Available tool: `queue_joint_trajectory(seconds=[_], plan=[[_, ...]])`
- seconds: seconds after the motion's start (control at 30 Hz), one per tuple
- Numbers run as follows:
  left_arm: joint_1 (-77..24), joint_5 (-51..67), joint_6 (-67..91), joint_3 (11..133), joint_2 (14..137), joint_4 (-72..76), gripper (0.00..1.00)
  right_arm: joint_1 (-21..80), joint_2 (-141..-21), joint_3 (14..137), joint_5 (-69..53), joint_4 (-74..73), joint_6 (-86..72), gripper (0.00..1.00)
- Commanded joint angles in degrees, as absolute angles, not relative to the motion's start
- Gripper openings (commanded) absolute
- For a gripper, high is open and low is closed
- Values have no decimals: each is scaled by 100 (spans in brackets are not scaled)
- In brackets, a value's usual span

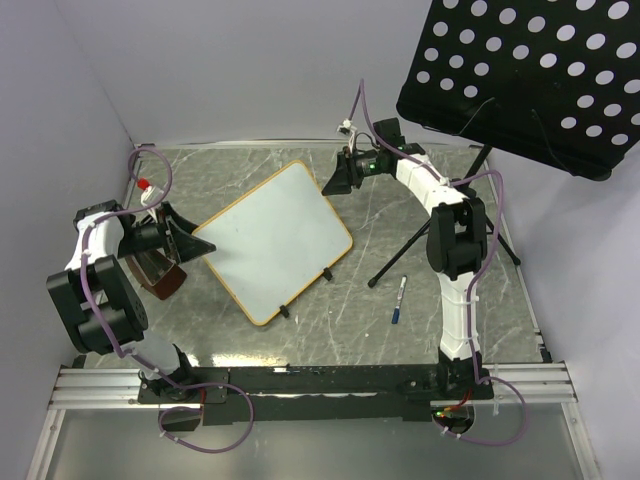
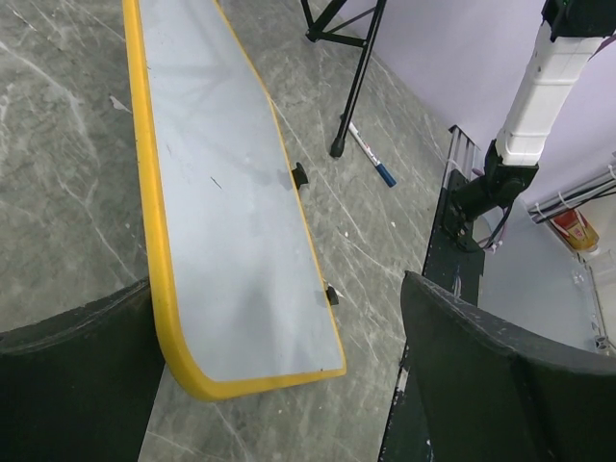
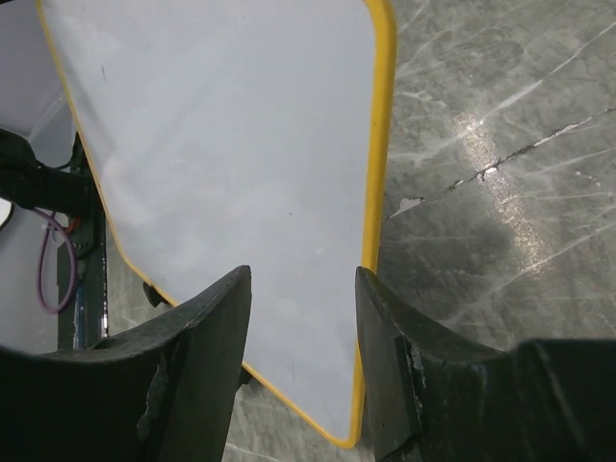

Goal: Write a sentence on the whiteboard
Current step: Set the whiteboard on the whiteboard stand, then pick up the whiteboard marker from the center of the board.

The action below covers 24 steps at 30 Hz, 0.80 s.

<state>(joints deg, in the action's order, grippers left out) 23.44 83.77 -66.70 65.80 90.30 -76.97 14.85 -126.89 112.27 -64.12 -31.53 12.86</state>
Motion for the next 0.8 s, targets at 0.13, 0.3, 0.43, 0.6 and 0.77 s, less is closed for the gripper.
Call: queue_joint_trajectory(seconds=[0.13, 0.3, 0.43, 0.6, 0.77], plan=[[2575, 9694, -6803, 6609, 9053, -7840, 97, 1450, -12287, 10890, -6548, -2857, 1309, 55], [2996, 9703, -6575, 6829, 9114, -7831, 97, 1441, -12016, 10522, -6495, -2646, 1266, 59], [3129, 9703, -6504, 6996, 9255, -7831, 97, 1450, -11865, 10319, -6399, -2391, 1187, 61], [3129, 9703, -6539, 7022, 9360, -7831, 97, 1441, -11821, 10283, -6354, -2294, 1116, 62], [3164, 9703, -6469, 7277, 9317, -7831, 97, 1424, -11577, 9969, -6232, -1901, 959, 64]])
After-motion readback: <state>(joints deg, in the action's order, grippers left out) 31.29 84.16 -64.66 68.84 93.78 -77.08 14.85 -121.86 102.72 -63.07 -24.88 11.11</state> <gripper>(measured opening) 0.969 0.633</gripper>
